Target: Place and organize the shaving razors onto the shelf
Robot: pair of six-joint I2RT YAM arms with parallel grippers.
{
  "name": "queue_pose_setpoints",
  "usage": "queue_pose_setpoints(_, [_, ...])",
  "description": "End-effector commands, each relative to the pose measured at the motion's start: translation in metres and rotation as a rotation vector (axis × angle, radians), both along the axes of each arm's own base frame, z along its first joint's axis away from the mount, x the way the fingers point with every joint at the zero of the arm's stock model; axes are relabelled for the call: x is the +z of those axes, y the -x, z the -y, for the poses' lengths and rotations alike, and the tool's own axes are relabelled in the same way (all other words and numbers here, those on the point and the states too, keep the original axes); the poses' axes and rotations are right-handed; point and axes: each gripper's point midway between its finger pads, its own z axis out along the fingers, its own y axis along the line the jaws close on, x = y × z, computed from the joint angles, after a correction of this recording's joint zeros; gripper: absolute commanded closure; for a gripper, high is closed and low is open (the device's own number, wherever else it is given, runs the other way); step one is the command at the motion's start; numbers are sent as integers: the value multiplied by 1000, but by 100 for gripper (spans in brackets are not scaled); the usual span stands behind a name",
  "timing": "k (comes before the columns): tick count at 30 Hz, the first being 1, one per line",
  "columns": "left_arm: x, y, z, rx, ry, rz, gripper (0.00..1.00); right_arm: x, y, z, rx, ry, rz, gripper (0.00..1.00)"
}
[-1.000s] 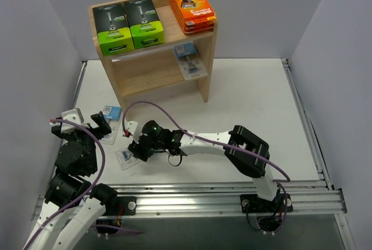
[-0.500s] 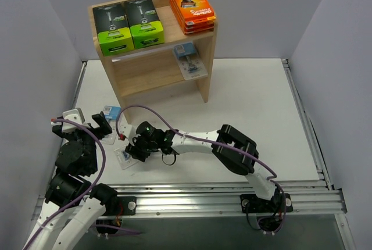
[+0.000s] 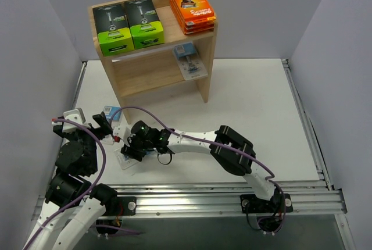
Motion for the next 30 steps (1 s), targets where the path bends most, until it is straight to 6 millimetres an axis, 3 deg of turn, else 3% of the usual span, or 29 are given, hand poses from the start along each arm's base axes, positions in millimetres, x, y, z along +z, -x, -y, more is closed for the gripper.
queue_pose_setpoints(1, [9,-2,3,-13,11,34,6,-9,2,-4,37,29,16,54])
queue_pose_setpoints(11, [6,-5,6,-24,3,24,6,-22,-9,1,30,49,21,52])
queue_pose_setpoints(16, [7,-5,6,-22,3,26,6,-34,-10,16,22,101,44,53])
queue_pose_setpoints(20, [6,-5,6,-25,1,22,6,-25,-21,19,-19,94,107,55])
queue_pose_setpoints(24, [6,-6,6,-23,-2,21,6,-32,-35,27,-34,193,180,57])
queue_pose_setpoints(30, [5,-6,6,-19,-5,17,6,-43,-34,32,26,258,194,57])
